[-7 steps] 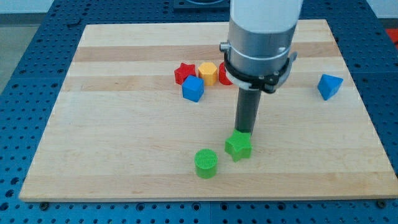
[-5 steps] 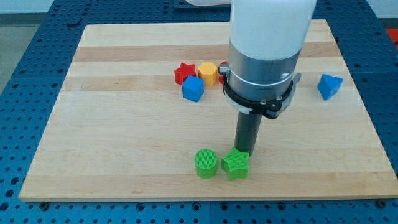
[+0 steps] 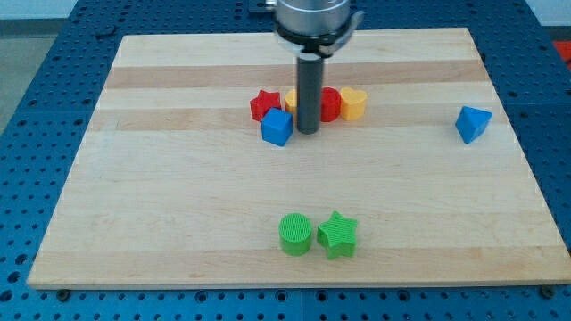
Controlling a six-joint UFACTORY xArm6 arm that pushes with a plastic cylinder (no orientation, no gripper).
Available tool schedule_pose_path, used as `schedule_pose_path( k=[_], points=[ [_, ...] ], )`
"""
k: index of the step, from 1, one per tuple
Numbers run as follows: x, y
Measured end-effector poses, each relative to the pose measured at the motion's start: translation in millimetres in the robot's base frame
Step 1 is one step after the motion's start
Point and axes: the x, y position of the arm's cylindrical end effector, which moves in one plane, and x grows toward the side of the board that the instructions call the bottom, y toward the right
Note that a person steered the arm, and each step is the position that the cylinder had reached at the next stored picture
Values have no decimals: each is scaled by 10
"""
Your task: Slide the blue cube towards the bottom center
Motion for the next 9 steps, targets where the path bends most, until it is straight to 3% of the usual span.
schedule_pose_path(
  k=[4,6,9],
  points=[
    [-238,-1156],
    [-367,-1430],
    [391,-1275]
  ],
)
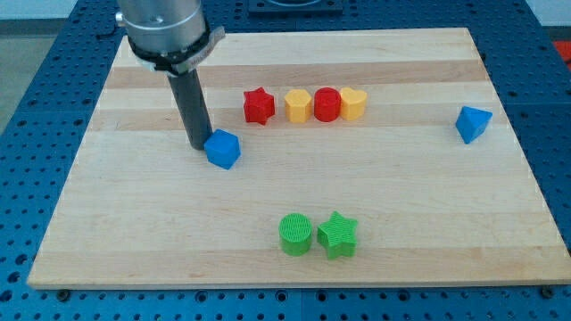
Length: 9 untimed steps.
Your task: Slide the blue cube towards the bottom center
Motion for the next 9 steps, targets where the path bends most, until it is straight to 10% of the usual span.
schedule_pose_path(
  k=[5,9],
  points=[
    [-78,108],
    [907,120]
  ],
)
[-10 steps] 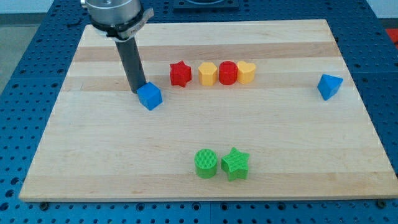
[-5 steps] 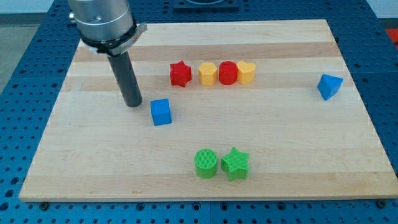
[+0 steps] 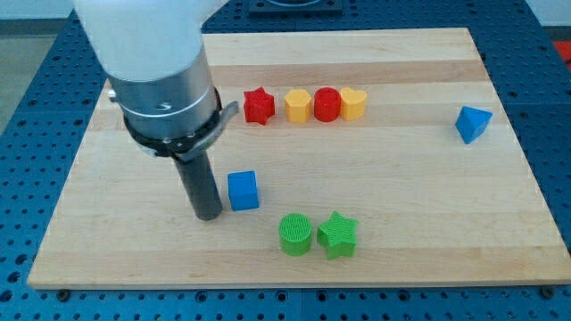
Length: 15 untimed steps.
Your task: Slide the blue cube towards the bottom center
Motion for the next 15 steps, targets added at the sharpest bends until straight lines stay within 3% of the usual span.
schedule_pose_path(
  k=[2,4,7,10,12,15],
  points=[
    [-402,-98],
    [-725,555],
    [-45,584],
    [-463,-90],
    [86,-132],
    [164,212]
  ],
)
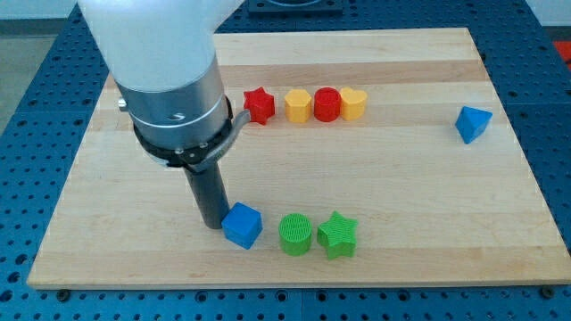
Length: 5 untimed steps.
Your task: Slide the blue cube towards the bottom center
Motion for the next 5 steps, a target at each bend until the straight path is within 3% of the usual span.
schedule_pose_path(
  k=[2,5],
  points=[
    [258,134],
    [255,156]
  ],
)
